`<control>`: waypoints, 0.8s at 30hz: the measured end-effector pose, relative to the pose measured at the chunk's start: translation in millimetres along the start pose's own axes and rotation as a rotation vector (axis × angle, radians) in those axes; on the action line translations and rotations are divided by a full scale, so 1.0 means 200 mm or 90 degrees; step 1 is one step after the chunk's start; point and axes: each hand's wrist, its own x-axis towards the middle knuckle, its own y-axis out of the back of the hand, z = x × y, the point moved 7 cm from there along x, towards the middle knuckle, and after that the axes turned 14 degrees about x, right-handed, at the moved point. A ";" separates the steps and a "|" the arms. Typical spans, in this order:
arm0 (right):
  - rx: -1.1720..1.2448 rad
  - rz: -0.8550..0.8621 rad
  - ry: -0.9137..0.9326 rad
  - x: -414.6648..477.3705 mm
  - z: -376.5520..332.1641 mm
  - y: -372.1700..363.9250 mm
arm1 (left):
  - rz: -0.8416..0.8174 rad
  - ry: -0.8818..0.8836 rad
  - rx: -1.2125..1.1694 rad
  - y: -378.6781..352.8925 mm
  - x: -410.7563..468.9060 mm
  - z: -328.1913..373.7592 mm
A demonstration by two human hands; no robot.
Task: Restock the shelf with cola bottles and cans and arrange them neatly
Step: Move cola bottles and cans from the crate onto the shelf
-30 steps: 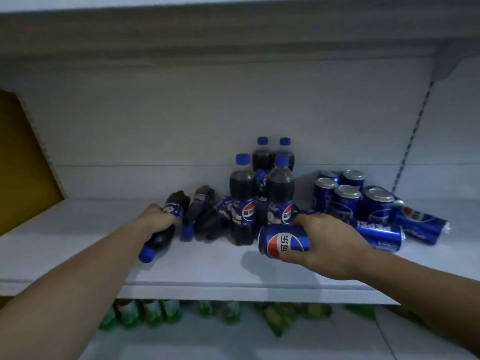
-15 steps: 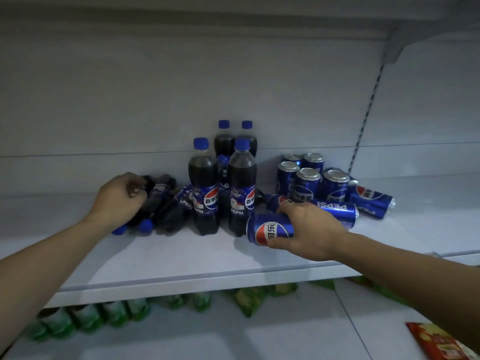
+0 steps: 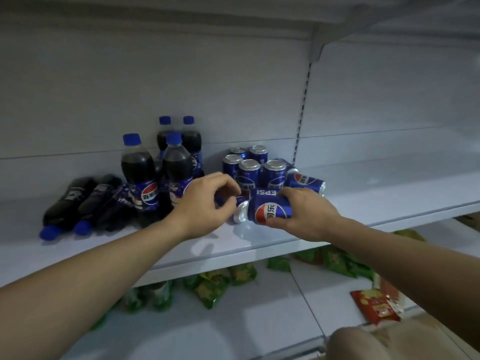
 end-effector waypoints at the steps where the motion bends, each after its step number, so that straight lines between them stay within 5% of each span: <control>1: -0.003 0.016 -0.014 -0.02 0.07 0.04 | -0.002 -0.006 -0.018 -0.05 0.05 0.06; 10: -0.006 0.142 -0.234 0.05 0.71 0.13 | -0.130 0.039 -0.027 -0.48 0.30 0.19; 16: 0.071 0.157 -0.228 0.20 0.76 0.01 | -0.246 0.059 0.060 -0.64 0.33 0.08; 24: 0.110 0.119 -0.184 0.14 0.75 0.10 | -0.233 0.047 0.026 -0.61 0.34 0.12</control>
